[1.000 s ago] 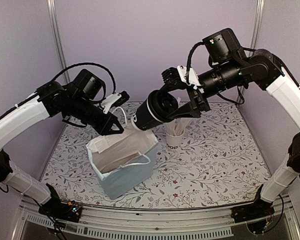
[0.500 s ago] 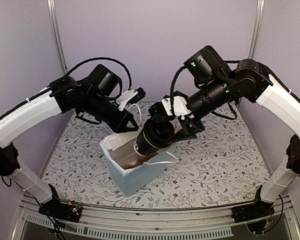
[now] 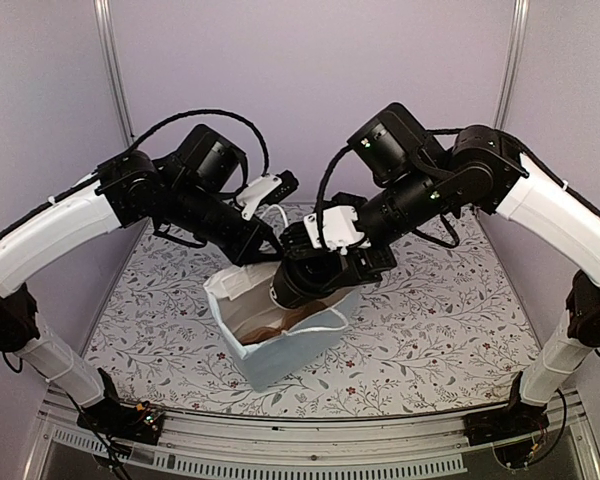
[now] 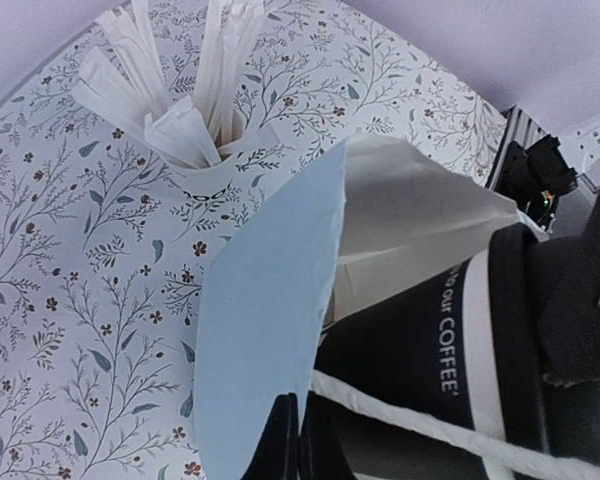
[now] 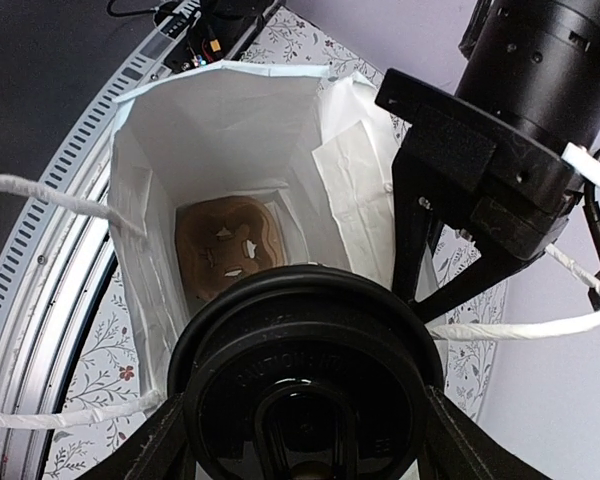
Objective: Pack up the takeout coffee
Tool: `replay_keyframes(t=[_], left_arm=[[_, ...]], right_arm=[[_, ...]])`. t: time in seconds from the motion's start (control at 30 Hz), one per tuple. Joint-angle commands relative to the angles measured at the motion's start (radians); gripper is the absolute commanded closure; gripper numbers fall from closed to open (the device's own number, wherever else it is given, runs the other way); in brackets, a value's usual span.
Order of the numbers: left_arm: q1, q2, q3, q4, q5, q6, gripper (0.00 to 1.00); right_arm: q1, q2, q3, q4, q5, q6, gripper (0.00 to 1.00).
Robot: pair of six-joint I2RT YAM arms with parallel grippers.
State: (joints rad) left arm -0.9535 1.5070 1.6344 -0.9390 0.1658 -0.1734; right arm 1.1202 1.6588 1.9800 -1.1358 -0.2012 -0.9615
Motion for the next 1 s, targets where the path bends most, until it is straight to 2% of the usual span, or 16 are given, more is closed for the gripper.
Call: replay_keyframes(t=[0.0,0.23,0.3,0.43,0.53,0.73,0.87,0.97], left_arm=[[-0.014,0.018,0.028,0.031,-0.036,-0.006,1.00],[-0.026,0.031,0.066,0.012,-0.051,0.005,1.00],[-0.032,0.033,0.079,0.004,-0.067,0.006,0.91],[-0.041,0.028,0.086,0.002,-0.082,0.005,0.62],[-0.048,0.017,0.099,-0.002,-0.083,0.007,0.47],[-0.061,-0.076,0.122,0.029,-0.046,0.033,0.41],[-0.056,-0.193,0.060,0.101,-0.137,0.041,0.34],[-0.006,-0.235,-0.040,0.169,-0.195,0.030,0.31]], right_arm=[[0.016,0.032,0.000,0.025,0.056,0.001,0.40],[0.023,0.059,-0.027,0.035,0.111,0.001,0.41],[0.024,0.059,-0.044,0.041,0.123,0.001,0.41],[0.027,0.053,-0.080,0.044,0.139,0.001,0.41],[0.029,0.035,-0.126,0.058,0.153,0.001,0.41],[0.032,-0.009,-0.192,0.068,0.164,0.009,0.41],[0.033,-0.044,-0.240,0.070,0.174,0.009,0.42],[0.035,-0.073,-0.276,0.074,0.177,0.005,0.42]])
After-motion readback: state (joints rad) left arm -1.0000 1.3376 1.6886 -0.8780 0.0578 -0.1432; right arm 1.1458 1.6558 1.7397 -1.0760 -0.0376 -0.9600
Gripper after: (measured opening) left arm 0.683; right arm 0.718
